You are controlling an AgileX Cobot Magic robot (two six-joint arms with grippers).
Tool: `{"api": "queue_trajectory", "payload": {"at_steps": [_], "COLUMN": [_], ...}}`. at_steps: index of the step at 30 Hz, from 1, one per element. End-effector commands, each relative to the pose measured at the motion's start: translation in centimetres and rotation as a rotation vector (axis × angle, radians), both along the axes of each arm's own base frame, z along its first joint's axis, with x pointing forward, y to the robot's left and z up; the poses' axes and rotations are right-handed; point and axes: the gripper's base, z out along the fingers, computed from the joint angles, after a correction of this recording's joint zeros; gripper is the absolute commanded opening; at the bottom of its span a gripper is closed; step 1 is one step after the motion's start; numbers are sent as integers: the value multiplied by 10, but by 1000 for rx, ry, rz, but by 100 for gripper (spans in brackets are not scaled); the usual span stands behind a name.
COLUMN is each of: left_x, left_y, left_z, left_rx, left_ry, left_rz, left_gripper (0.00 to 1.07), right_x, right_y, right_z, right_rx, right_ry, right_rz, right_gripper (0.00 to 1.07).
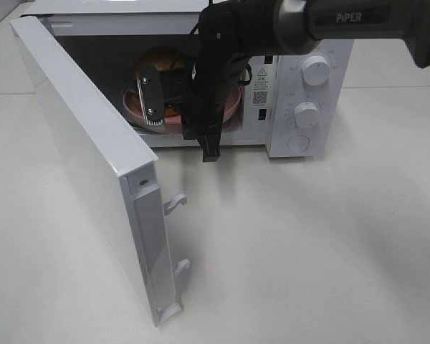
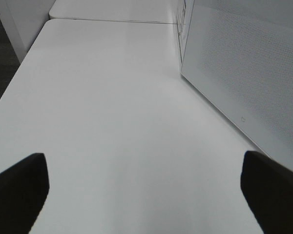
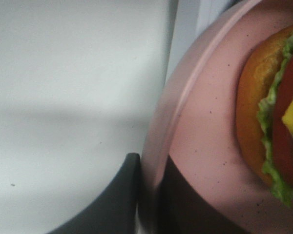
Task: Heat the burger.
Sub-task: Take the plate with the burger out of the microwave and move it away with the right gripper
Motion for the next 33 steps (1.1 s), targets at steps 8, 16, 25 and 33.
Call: {"api": "queue_trajectory", "payload": {"at_steps": [8, 16, 25, 33], "left_x": [-2, -2, -2, -2], "left_y": [0, 0, 0, 0], "left_z": [0, 0, 0, 0], "left_rx": [-2, -2, -2, -2], "left_ry": [-12, -12, -12, -12], "left_rz": [-2, -2, -2, -2], "left_gripper": [100, 100, 100, 100], "right_x": [-25, -45, -63, -85], "right_y": [-18, -30, -41, -57], "right_z": [22, 28, 33, 40], "right_rx": [24, 15, 50, 64], "right_ry": [-123, -159, -232, -279], "right_rz": [115, 215, 243, 256], "right_gripper": [0, 0, 0, 1]}}
